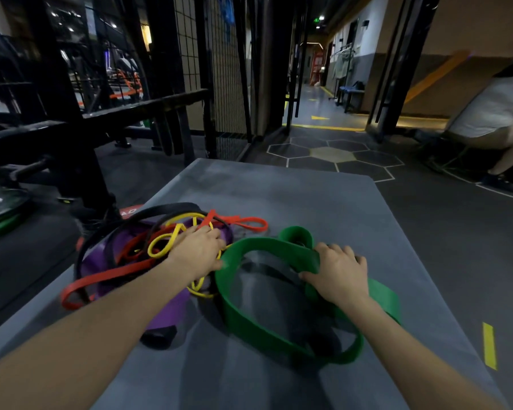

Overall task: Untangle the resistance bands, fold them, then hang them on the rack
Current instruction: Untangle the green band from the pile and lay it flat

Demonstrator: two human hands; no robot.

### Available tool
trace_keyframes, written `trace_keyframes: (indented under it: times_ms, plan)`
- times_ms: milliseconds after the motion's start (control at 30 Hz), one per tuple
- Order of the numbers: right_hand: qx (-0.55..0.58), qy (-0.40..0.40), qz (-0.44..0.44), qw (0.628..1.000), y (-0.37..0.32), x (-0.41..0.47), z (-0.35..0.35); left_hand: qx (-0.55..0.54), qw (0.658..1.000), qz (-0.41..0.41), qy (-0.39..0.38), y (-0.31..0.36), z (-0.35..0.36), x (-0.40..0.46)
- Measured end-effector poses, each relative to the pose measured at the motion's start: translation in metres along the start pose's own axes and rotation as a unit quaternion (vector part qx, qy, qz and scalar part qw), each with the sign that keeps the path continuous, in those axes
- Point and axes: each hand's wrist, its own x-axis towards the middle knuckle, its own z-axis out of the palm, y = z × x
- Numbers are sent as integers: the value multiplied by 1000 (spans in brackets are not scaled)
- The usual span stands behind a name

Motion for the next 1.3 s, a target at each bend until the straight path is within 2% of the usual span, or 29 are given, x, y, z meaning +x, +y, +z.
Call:
trace_keyframes:
  times_ms: [233, 367, 500, 667, 733, 800, 867, 933, 1033, 1167, 1300]
  plan:
    - [-20, 0, -18, 1000, -9, -3, 5, -31, 996, -78, -38, -53, 13, -18]
    - [-12, 35, -22, 999, -20, -6, 10, -79, 987, -139, -33, -75, 18, -34]
    - [-15, 35, -3, 999, -25, -6, 13, -96, 984, -148, 4, -66, 33, -50]
    - [-32, 3, -27, 999, -27, -9, 12, -55, 987, -152, -8, -53, 23, -51]
    - [-18, -16, -31, 999, -27, -11, 6, -71, 986, -140, 56, -48, 9, -48]
    - [10, -37, -34, 999, -26, -13, 1, -78, 978, -111, 156, -33, -10, -48]
    - [40, -62, -45, 996, -22, -18, -4, -137, 965, -65, 214, -8, -26, -53]
    - [65, -80, -69, 992, -17, -25, -9, -211, 956, -26, 202, 23, -35, -58]
    - [125, -96, -112, 981, -7, -38, -21, -289, 946, 15, 145, 68, -47, -63]
    - [202, -122, -163, 958, 8, -61, -37, -267, 959, 42, 91, 102, -58, -63]
    - [198, -72, -128, 969, 32, -78, -47, -274, 960, 3, 61, 108, -63, -77]
